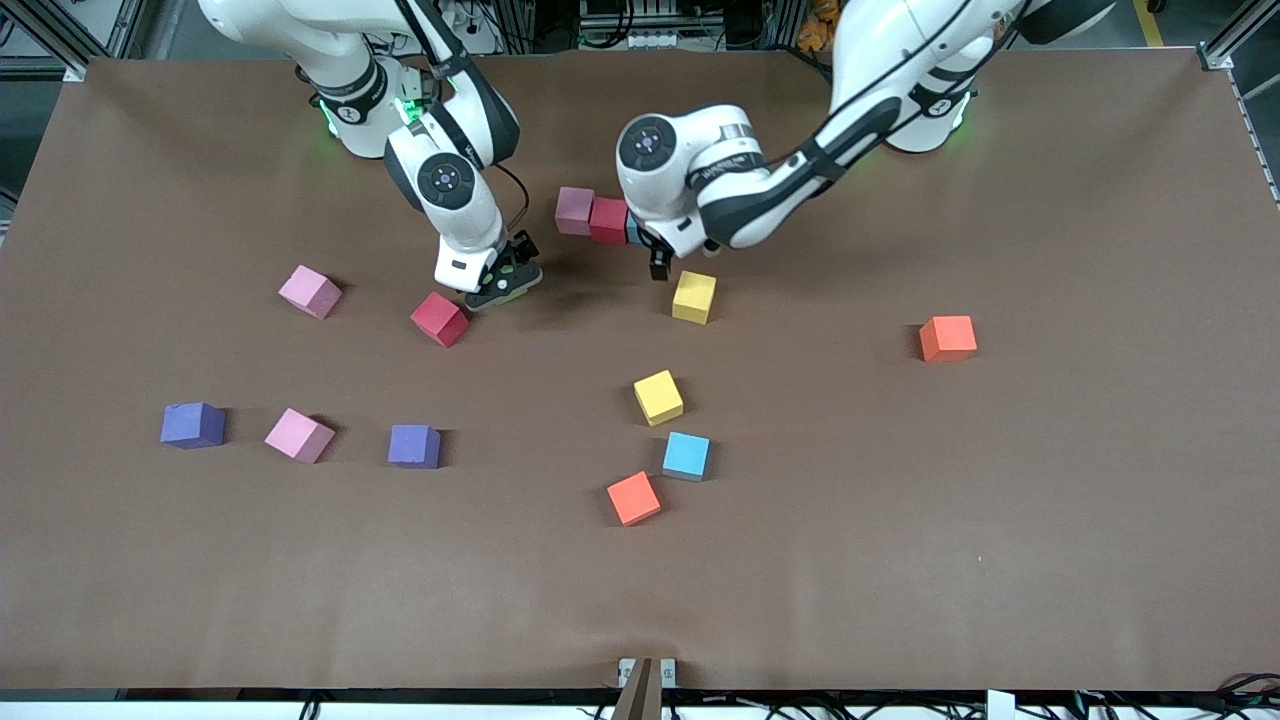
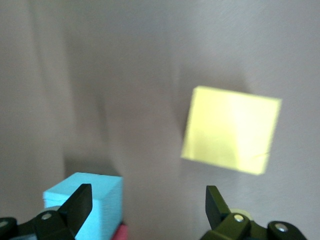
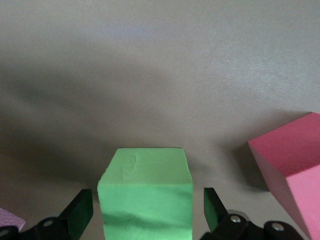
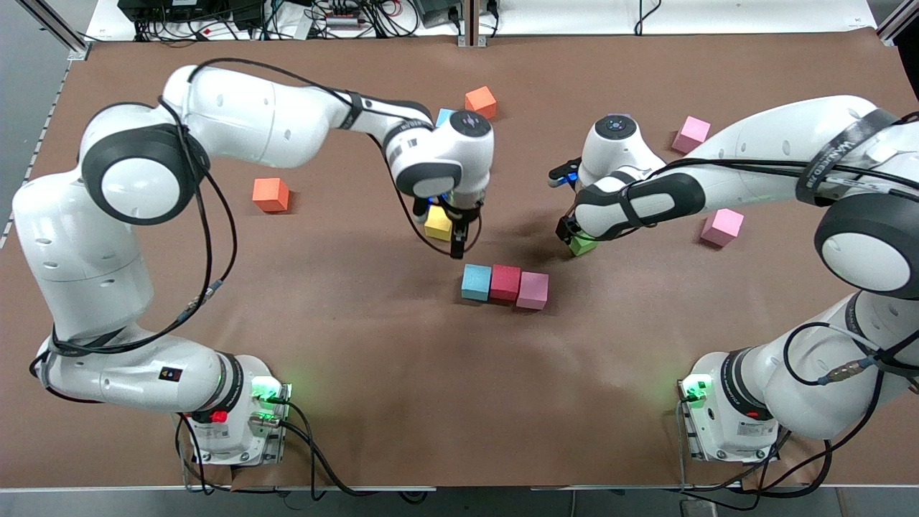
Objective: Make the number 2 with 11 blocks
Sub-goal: 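Release the cyan block and reach the left gripper to the yellow block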
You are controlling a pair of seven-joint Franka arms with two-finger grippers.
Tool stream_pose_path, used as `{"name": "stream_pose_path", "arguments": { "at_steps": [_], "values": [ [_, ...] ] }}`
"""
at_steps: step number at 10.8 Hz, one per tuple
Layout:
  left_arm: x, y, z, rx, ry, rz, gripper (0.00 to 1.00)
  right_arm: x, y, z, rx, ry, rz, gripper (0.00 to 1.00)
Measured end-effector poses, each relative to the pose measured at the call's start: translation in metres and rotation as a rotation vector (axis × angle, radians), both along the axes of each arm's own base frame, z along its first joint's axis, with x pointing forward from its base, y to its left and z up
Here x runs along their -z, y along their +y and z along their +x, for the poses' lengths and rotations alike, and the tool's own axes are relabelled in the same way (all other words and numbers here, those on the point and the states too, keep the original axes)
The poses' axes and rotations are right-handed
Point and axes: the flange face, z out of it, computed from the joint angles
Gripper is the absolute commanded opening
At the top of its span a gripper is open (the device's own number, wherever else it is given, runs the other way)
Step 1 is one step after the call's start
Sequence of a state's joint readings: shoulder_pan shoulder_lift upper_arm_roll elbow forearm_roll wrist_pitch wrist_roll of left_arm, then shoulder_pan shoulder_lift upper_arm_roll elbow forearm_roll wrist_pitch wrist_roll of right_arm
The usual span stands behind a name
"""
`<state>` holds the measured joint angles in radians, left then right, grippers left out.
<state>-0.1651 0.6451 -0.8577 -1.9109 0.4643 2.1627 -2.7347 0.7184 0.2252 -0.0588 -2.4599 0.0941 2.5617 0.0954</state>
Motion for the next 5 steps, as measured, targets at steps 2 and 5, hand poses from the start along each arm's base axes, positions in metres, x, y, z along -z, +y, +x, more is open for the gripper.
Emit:
{"name": "stream_pose_path", "arguments": {
  "at_steps": [2, 5],
  "values": [
    [-0.009, 0.016, 0.025, -0.032, -0.022, -0.003, 1.0, 0.004, 0.002, -0.002, -0.005, 0.0, 0.0, 0.79],
    [-0.007, 0.026, 0.034, 0.011, -0.044, 0.008, 1.0, 0.004, 0.002, -0.001, -0.004, 0.0, 0.0, 0.54]
  ]
}}
